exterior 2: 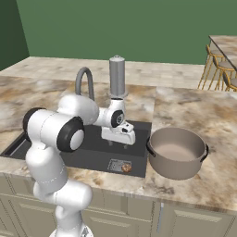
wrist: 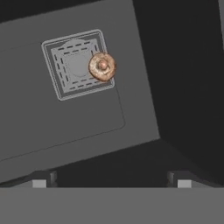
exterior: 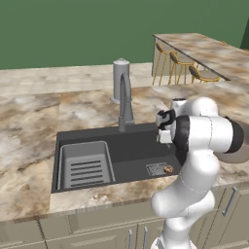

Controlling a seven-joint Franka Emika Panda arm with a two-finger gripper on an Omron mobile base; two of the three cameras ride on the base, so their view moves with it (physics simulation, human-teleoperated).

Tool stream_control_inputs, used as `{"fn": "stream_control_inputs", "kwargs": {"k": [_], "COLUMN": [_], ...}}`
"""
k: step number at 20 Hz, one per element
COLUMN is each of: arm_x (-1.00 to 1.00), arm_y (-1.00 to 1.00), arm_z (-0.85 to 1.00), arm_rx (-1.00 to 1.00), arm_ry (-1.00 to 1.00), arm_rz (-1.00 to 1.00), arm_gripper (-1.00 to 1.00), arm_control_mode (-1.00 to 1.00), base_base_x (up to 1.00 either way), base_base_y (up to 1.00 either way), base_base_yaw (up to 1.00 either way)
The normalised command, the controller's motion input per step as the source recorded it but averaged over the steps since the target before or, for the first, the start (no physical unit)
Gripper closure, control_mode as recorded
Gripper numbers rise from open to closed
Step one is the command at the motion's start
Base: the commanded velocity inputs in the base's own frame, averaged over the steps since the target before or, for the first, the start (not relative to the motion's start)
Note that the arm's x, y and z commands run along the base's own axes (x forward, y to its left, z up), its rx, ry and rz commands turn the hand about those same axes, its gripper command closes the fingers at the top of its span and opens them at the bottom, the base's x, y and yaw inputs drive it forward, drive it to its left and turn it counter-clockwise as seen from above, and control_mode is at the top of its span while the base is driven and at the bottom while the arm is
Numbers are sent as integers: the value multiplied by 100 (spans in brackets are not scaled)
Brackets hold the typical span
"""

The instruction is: Dump the mushroom from the pot into the sink. Then turn on the water and wash the mushroom. Then turn off the water and put the mushroom back in the pot.

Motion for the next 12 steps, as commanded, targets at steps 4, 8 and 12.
{"fn": "stream_control_inputs", "kwargs": {"k": [4,8,12], "arm_x": [7,9,14], "arm_y": [0,0,0], "arm_z": [-41,-37,-27], "arm_rx": [0,0,0], "arm_ry": [0,0,0], "arm_rz": [6,7,8], "arm_gripper": [-100,-100,-100], "arm_control_mode": [-100,-100,-100], "base_base_x": [0,0,0], "base_base_y": [0,0,0], "base_base_yaw": [0,0,0]}}
